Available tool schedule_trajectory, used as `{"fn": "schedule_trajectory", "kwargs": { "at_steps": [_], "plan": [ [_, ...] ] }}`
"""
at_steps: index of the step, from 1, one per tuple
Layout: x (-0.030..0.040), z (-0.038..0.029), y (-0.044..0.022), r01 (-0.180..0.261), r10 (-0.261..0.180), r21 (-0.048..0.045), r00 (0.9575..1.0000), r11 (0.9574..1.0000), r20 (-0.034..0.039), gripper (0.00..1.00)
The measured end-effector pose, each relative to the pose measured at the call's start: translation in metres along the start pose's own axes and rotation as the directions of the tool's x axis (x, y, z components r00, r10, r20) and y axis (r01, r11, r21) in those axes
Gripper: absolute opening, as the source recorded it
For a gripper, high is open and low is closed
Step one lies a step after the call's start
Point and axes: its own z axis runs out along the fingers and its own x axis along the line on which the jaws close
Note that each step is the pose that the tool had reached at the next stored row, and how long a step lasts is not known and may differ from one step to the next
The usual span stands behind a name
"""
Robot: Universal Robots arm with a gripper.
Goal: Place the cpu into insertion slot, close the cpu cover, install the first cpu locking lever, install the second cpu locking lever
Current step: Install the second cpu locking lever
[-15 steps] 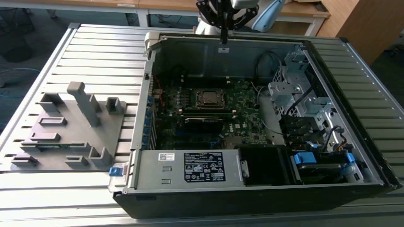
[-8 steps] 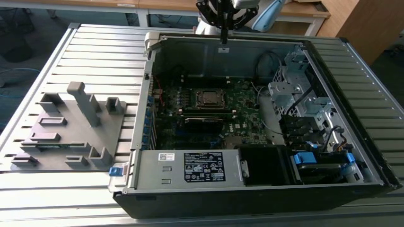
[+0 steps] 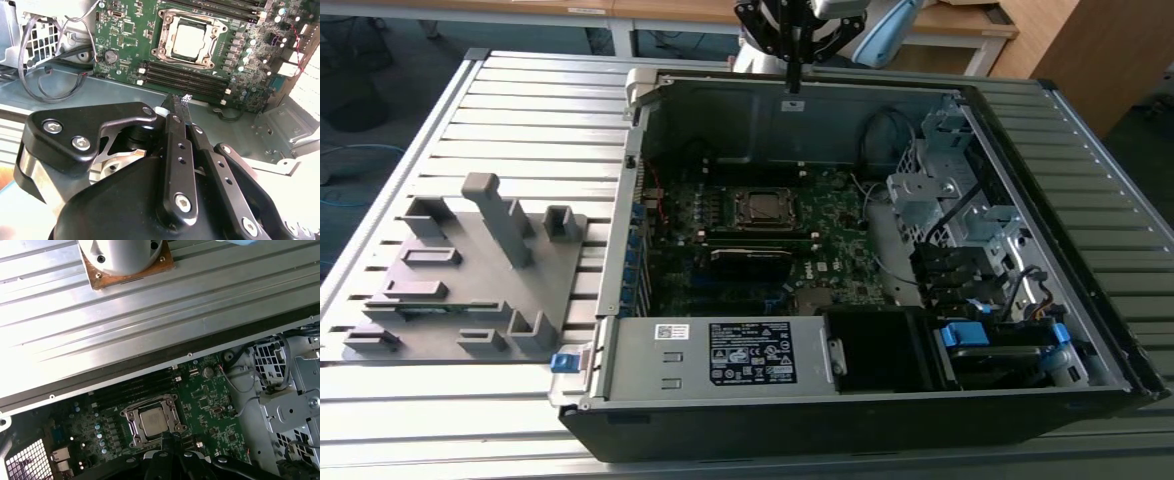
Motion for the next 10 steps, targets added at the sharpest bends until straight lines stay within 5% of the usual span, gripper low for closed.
{"fn": "schedule_trajectory", "kwargs": {
  "at_steps": [10],
  "plan": [
    [0.0000, 0.0000, 0.0000, 0.000, 0.000, -0.0001, 1.0000, 1.0000, 0.0000, 0.10]
  ]
}}
